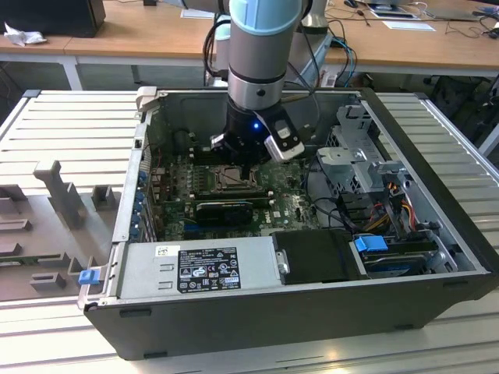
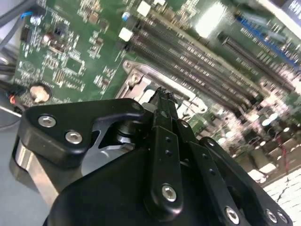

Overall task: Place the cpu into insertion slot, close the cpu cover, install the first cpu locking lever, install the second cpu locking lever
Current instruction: 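Install the second cpu locking lever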

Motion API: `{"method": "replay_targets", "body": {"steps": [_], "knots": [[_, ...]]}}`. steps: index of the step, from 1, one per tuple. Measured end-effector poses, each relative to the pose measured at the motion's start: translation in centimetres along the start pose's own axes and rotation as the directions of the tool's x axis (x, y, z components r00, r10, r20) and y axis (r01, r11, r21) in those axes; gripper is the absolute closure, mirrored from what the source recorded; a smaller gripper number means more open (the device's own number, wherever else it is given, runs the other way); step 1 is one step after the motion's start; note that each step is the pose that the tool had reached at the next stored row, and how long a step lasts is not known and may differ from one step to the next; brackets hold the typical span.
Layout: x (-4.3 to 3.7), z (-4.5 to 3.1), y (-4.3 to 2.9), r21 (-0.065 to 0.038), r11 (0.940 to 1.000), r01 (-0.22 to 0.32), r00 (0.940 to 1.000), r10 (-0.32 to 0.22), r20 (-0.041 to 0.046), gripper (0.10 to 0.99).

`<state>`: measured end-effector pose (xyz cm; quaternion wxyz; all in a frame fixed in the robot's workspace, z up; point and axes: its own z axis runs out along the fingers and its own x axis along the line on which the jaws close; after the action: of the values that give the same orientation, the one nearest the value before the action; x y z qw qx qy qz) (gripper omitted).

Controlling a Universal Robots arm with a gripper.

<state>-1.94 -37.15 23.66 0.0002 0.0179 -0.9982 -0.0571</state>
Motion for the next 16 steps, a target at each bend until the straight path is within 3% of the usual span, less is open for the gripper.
{"method": "replay_targets", "body": {"steps": [3,7,12,16], "knots": [[0.59,0.05,-0.44,-0.016,0.9999,0.0,1.0,0.0,0.0005,0.98],[2.18,0.14,-0.74,-0.018,0.9998,0.0,1.0,0.0,0.0006,0.98],[2.82,0.76,-1.05,-0.023,0.9997,0.006,1.0,-0.006,0.0001,0.98],[3.94,1.42,-1.22,-0.044,0.9988,0.021,0.9998,-0.021,-0.0004,0.98]]}}
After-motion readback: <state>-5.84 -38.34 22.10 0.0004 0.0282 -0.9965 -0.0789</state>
